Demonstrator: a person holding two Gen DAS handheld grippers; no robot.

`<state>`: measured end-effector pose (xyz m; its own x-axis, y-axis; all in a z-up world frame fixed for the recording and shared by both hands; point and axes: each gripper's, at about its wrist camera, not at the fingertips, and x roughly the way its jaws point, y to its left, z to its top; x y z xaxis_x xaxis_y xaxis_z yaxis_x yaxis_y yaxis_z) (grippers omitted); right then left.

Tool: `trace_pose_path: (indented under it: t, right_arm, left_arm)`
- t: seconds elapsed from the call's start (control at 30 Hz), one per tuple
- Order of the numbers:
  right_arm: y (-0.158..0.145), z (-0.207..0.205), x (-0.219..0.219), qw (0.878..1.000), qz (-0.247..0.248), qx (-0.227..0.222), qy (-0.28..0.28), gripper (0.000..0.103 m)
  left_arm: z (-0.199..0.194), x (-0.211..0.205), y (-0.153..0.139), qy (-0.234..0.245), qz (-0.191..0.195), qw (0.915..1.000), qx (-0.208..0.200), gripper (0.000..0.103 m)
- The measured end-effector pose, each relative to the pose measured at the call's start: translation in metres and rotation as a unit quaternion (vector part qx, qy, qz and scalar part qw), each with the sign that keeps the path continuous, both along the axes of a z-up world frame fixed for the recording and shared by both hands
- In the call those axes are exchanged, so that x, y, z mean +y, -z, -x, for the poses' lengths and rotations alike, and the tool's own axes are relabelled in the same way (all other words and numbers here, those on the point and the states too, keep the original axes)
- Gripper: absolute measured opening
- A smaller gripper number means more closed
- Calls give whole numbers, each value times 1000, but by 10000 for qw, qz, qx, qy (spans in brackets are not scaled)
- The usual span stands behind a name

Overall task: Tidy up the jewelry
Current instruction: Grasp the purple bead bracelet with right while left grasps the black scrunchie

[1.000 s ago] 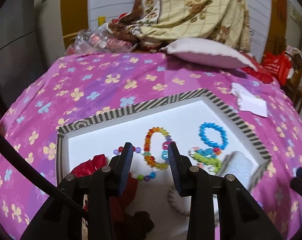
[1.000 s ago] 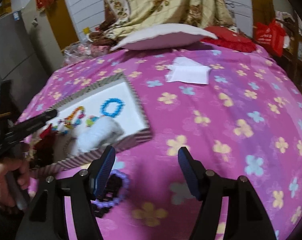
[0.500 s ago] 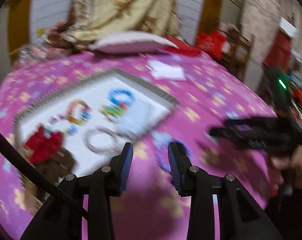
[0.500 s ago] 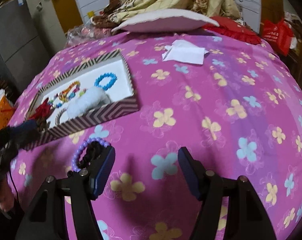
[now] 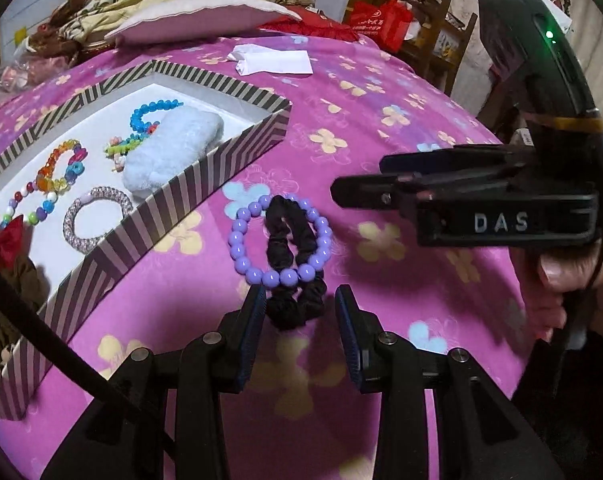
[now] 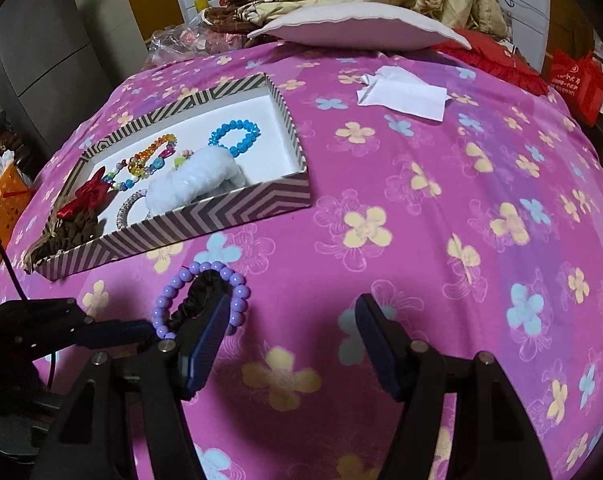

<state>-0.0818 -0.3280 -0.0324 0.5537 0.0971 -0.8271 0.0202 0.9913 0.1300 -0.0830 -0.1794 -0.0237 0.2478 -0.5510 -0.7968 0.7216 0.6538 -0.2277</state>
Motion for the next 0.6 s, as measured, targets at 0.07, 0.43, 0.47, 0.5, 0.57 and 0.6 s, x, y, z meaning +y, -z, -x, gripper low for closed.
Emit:
trace_pose_path:
  t: [0.07, 0.43, 0.47, 0.5, 0.57, 0.6]
  right_arm:
    - [3, -1, 1, 10000, -4, 65, -46, 68]
    - [18, -11, 29, 9955, 764, 227, -506, 66]
    - [17, -12, 28, 9953, 800, 188, -512, 65]
    - [17, -13, 27, 9953, 817, 176, -497, 64]
    - [16, -15, 24, 9943, 965, 119, -443, 63]
    - [16, -15, 21, 9939, 1029, 130, -366, 63]
  left_arm:
    - [0, 0, 0, 6, 15, 10000, -24, 18]
    - [-4, 6, 2, 85, 5, 9998, 158, 0]
    - [-5, 6, 1, 83, 0, 9998, 172, 0]
    - [-5, 7, 1, 87, -7, 9998, 185, 0]
    - [-6, 8, 2, 65, 3, 9997, 235, 0]
    - [-6, 9, 1, 57, 0, 9997, 244, 0]
